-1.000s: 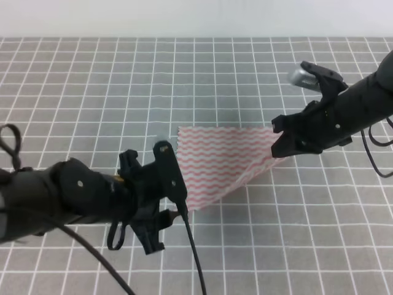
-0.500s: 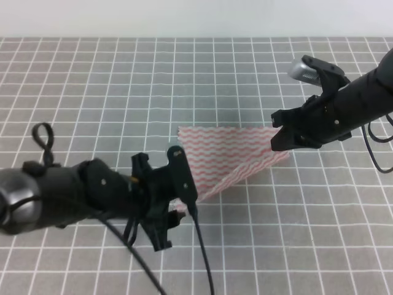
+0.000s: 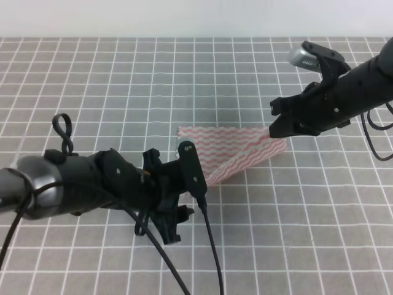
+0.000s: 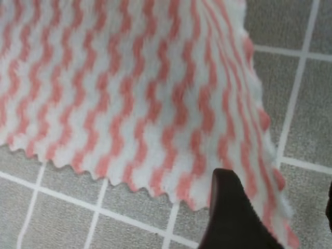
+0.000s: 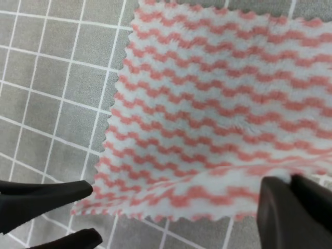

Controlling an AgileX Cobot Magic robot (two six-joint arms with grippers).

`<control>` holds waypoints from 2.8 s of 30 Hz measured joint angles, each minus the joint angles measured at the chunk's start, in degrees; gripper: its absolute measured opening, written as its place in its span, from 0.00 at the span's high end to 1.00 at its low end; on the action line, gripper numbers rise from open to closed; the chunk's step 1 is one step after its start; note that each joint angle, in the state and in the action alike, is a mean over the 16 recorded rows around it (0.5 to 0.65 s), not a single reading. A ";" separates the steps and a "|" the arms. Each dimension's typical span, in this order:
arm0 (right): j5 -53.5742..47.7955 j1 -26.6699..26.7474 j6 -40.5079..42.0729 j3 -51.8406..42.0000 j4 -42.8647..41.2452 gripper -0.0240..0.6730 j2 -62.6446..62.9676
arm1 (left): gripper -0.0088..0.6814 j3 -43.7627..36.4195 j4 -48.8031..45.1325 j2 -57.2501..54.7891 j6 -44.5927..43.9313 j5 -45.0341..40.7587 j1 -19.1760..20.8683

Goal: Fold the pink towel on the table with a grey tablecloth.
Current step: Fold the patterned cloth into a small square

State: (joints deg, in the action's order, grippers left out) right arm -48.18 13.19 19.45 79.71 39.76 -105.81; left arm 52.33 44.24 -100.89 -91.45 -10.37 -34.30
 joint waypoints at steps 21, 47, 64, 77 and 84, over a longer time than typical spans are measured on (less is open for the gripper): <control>-0.04 0.00 0.00 0.37 -0.12 0.99 -0.05 | 0.58 0.12 0.01 -1.13 0.84 1.63 0.01; -1.29 -0.01 -0.44 0.38 -1.71 0.99 0.01 | 0.99 0.28 0.01 -1.89 -0.08 7.41 0.01; -4.66 -0.01 -3.27 0.38 -6.30 0.99 0.02 | 0.99 3.98 -0.02 -2.69 -0.22 9.07 0.05; -5.59 -0.10 -6.94 -0.30 -12.08 0.99 1.32 | 0.99 4.51 0.05 -3.87 -0.24 9.96 0.29; -4.09 -0.10 -7.82 -2.29 -13.53 0.99 3.36 | 0.99 4.53 0.10 -4.04 -0.26 9.99 0.48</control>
State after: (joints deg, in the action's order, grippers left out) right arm -52.26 13.08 11.63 77.42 26.23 -102.45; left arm 56.86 44.33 -104.93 -91.71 -0.38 -33.82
